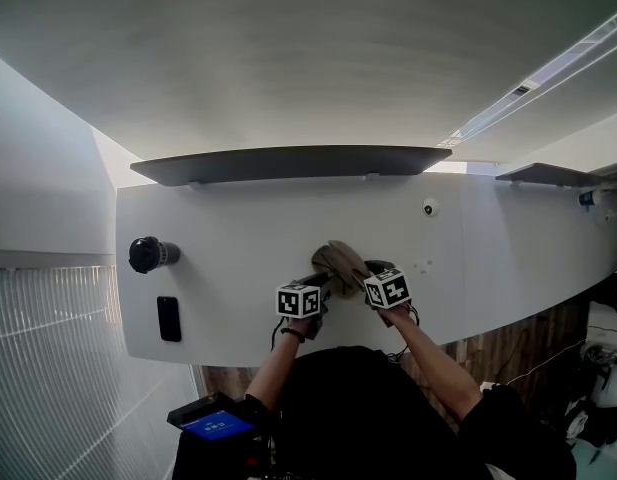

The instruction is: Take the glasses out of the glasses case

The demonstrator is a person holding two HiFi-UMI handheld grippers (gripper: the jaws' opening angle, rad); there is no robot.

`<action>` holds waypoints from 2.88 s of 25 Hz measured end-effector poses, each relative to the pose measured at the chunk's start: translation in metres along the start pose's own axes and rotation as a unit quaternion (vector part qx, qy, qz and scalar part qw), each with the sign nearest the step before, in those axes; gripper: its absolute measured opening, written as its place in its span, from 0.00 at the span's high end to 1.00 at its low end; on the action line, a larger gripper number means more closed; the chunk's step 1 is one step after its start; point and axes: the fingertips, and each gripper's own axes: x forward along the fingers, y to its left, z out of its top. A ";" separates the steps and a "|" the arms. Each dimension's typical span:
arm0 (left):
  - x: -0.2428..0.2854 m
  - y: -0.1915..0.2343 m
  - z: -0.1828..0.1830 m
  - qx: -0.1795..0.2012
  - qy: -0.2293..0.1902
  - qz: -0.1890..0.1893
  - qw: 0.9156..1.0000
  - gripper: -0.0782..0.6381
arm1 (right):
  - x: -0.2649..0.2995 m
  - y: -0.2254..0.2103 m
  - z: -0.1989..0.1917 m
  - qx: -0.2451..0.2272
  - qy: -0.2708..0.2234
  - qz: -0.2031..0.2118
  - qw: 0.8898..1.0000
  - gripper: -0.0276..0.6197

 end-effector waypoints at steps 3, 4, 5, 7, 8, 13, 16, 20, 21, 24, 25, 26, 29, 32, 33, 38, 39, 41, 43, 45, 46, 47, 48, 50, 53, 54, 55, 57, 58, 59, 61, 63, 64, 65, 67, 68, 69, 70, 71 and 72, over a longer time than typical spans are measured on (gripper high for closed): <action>-0.003 -0.002 0.001 -0.010 -0.005 -0.004 1.000 0.72 | -0.009 0.001 -0.003 -0.037 -0.027 -0.012 0.999 0.69; -0.004 -0.004 0.004 -0.022 -0.012 -0.009 1.000 0.72 | -0.010 0.003 -0.006 -0.047 -0.028 -0.013 0.998 0.69; -0.005 -0.008 0.007 -0.038 -0.017 -0.015 0.999 0.72 | -0.010 0.005 -0.009 -0.049 -0.026 -0.012 0.998 0.69; -0.004 -0.018 0.009 -0.068 -0.013 -0.020 0.997 0.72 | -0.009 0.008 -0.014 -0.034 -0.023 -0.010 0.999 0.69; -0.003 -0.023 0.006 -0.076 -0.004 -0.018 0.997 0.72 | -0.008 0.008 -0.015 -0.023 -0.023 -0.012 0.999 0.69; 0.003 -0.023 -0.021 -0.088 0.040 0.027 0.995 0.72 | -0.010 0.009 -0.012 -0.008 -0.028 -0.045 0.999 0.69; 0.002 -0.007 -0.022 -0.105 0.039 0.061 0.992 0.73 | -0.013 0.015 -0.012 -0.023 -0.033 -0.063 0.997 0.69; 0.002 -0.008 -0.027 -0.132 0.048 0.069 0.988 0.69 | -0.014 0.015 -0.021 0.000 -0.035 -0.075 0.997 0.69; 0.001 -0.010 -0.028 -0.144 0.049 0.065 0.986 0.67 | -0.014 0.013 -0.022 0.011 -0.036 -0.074 0.997 0.69; 0.004 -0.010 -0.031 -0.162 0.052 0.069 0.983 0.66 | -0.014 0.013 -0.021 0.020 -0.038 -0.069 0.997 0.69; 0.006 -0.009 -0.032 -0.159 0.055 0.076 0.983 0.67 | -0.015 0.014 -0.021 0.018 -0.039 -0.068 0.997 0.69; 0.008 -0.008 -0.034 -0.155 0.059 0.082 0.983 0.68 | -0.016 0.015 -0.020 0.016 -0.040 -0.067 0.997 0.69; 0.011 -0.004 -0.032 -0.146 0.056 0.098 0.983 0.74 | -0.019 0.022 -0.020 0.008 -0.040 -0.064 0.997 0.69; 0.013 -0.003 -0.029 -0.142 0.046 0.104 0.983 0.76 | -0.020 0.025 -0.020 -0.010 -0.038 -0.060 0.997 0.69; 0.014 -0.003 -0.028 -0.141 0.046 0.105 0.983 0.76 | -0.019 0.024 -0.021 -0.016 -0.037 -0.061 0.997 0.69; 0.013 -0.004 -0.029 -0.144 0.047 0.094 0.984 0.82 | -0.018 0.022 -0.024 -0.014 -0.031 -0.061 0.998 0.69; 0.013 -0.005 -0.028 -0.147 0.045 0.089 0.984 0.86 | -0.018 0.022 -0.025 -0.007 -0.031 -0.059 0.998 0.69; 0.012 -0.007 -0.027 -0.150 0.040 0.081 0.985 0.88 | -0.019 0.024 -0.025 0.001 -0.036 -0.057 0.998 0.69; 0.009 -0.006 -0.026 -0.153 0.034 0.075 0.985 0.88 | -0.019 0.024 -0.021 0.001 -0.040 -0.059 0.997 0.69; 0.006 -0.004 -0.026 -0.157 0.029 0.069 0.985 0.88 | -0.019 0.024 -0.020 0.000 -0.042 -0.060 0.997 0.70; 0.005 -0.004 -0.025 -0.159 0.026 0.065 0.985 0.88 | -0.019 0.024 -0.019 -0.001 -0.043 -0.062 0.997 0.69; 0.003 -0.004 -0.024 -0.160 0.023 0.061 0.985 0.88 | -0.019 0.024 -0.019 -0.003 -0.044 -0.063 0.997 0.70; 0.000 -0.005 -0.023 -0.163 0.020 0.057 0.985 0.88 | -0.020 0.024 -0.019 -0.004 -0.046 -0.064 0.997 0.70; -0.007 -0.007 -0.020 -0.168 0.010 0.047 0.985 0.88 | -0.023 0.026 -0.017 -0.008 -0.051 -0.064 0.997 0.70; -0.019 -0.011 -0.018 -0.175 -0.003 0.030 0.984 0.88 | -0.028 0.028 -0.013 -0.013 -0.061 -0.066 0.996 0.70; -0.023 -0.013 -0.017 -0.177 -0.009 0.024 0.984 0.88 | -0.029 0.027 -0.013 -0.014 -0.064 -0.068 0.996 0.70; -0.028 -0.014 -0.016 -0.179 -0.015 0.017 0.984 0.88 | -0.030 0.027 -0.013 -0.015 -0.066 -0.070 0.995 0.70; -0.039 -0.015 -0.013 -0.184 -0.028 0.006 0.983 0.88 | -0.031 0.026 -0.013 -0.017 -0.069 -0.072 0.995 0.69; -0.044 -0.015 -0.011 -0.187 -0.033 0.001 0.982 0.88 | -0.033 0.026 -0.013 -0.017 -0.071 -0.074 0.995 0.69; -0.049 -0.016 -0.010 -0.189 -0.038 -0.004 0.981 0.88 | -0.034 0.026 -0.012 -0.018 -0.074 -0.075 0.994 0.69; -0.057 -0.017 -0.005 -0.194 -0.048 -0.015 0.980 0.88 | -0.037 0.026 -0.011 -0.020 -0.079 -0.079 0.994 0.69; -0.064 -0.020 0.001 -0.196 -0.060 -0.029 0.978 0.88 | -0.041 0.026 -0.010 -0.020 -0.084 -0.081 0.993 0.70; -0.067 -0.022 0.005 -0.198 -0.067 -0.037 0.977 0.88 | -0.043 0.027 -0.010 -0.020 -0.085 -0.082 0.993 0.70; -0.070 -0.024 0.008 -0.201 -0.074 -0.045 0.976 0.88 | -0.045 0.027 -0.009 -0.020 -0.087 -0.082 0.993 0.70; -0.077 -0.028 0.015 -0.210 -0.090 -0.061 0.972 0.88 | -0.050 0.028 -0.009 -0.021 -0.091 -0.084 0.992 0.69; -0.081 -0.029 0.018 -0.216 -0.099 -0.069 0.969 0.88 | -0.054 0.028 -0.008 -0.021 -0.096 -0.086 0.991 0.70; -0.085 -0.030 0.022 -0.221 -0.107 -0.079 0.966 0.88 | -0.058 0.028 -0.006 -0.020 -0.103 -0.088 0.991 0.69; -0.089 -0.031 0.025 -0.223 -0.116 -0.088 0.964 0.88 | -0.062 0.027 -0.004 -0.019 -0.111 -0.090 0.990 0.69; -0.094 -0.032 0.028 -0.223 -0.124 -0.100 0.962 0.88 | -0.066 0.026 -0.002 -0.017 -0.118 -0.093 0.989 0.69; -0.098 -0.033 0.032 -0.223 -0.134 -0.113 0.959 0.88 | -0.069 0.024 -0.002 -0.015 -0.122 -0.095 0.988 0.69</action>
